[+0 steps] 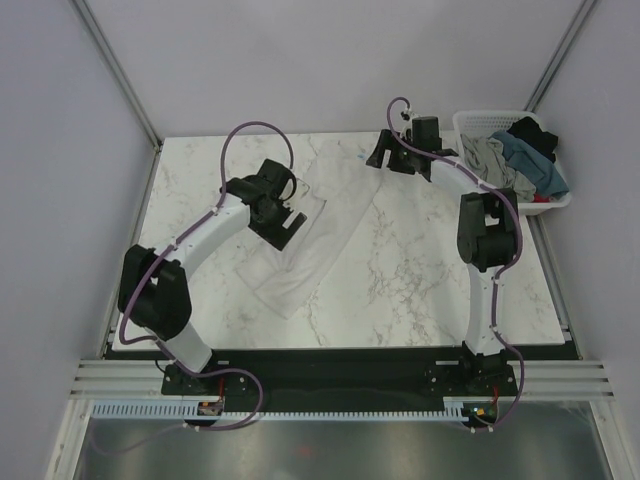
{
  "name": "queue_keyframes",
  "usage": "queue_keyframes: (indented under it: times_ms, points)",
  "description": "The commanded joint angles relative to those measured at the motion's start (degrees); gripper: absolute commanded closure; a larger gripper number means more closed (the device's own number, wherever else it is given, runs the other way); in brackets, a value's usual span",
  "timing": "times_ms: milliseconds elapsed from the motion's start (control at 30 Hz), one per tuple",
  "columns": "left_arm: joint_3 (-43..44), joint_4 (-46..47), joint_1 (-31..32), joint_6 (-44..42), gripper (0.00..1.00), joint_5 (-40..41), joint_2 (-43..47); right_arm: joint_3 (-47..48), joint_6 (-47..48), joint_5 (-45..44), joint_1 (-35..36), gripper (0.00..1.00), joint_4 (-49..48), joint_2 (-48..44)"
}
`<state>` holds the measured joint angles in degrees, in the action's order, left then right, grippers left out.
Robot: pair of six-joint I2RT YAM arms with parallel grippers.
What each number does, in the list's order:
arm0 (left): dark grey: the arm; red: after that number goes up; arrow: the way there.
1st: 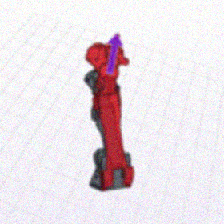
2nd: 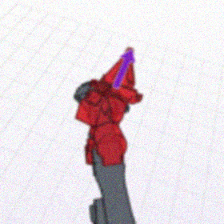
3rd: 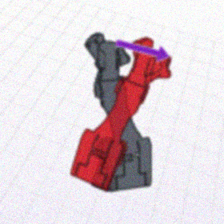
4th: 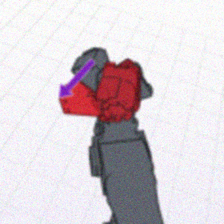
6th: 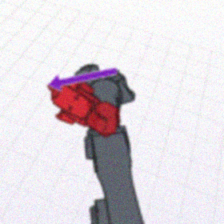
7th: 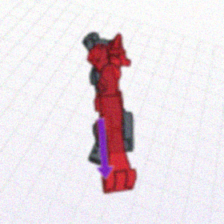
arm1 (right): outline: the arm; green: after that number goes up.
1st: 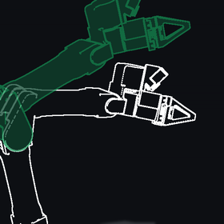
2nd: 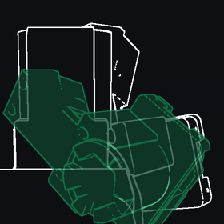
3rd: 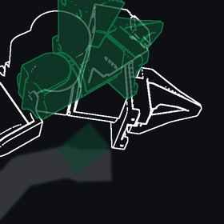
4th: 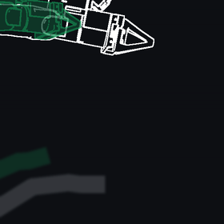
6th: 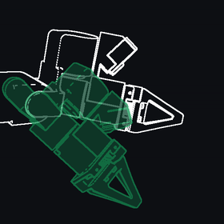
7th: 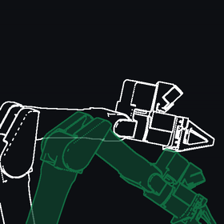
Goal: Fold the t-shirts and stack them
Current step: Fold the tshirt
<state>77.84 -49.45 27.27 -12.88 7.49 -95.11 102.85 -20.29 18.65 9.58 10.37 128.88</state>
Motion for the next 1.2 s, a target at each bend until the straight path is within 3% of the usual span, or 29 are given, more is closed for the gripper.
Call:
queue_keyframes:
  times_ms: [0,167,500,533,867,1167]
  points:
    - [1.26,-0.73,3.22,-1.09,0.03,1.3,1.24,-1.68,-1.58,3.04,0.7,0.1,-1.49,-2.84]
    - [0.73,-0.73,7.71,-1.09,0.03,1.3,-0.6,-3.44,-5.89,6.57,0.79,0.1,-3.87,-1.53]
    - [2.14,-0.73,10.96,-1.09,0.03,1.3,-7.89,-0.54,-7.83,8.06,1.66,0.1,-6.41,4.45]
    - [2.4,-7.52,11.4,-0.39,0.1,-34.98,-9.29,-0.46,-8.09,8.06,1.75,0.1,-6.85,5.15]
    - [7.58,-7.33,13.34,1.46,0.11,-37.81,-20.19,4.28,-8.53,7.71,1.84,0.1,-7.38,9.89]
    - [9.34,-6.54,13.25,2.25,0.09,-35.96,-24.33,8.07,-8.8,7.62,1.75,0.09,-7.73,12.97]
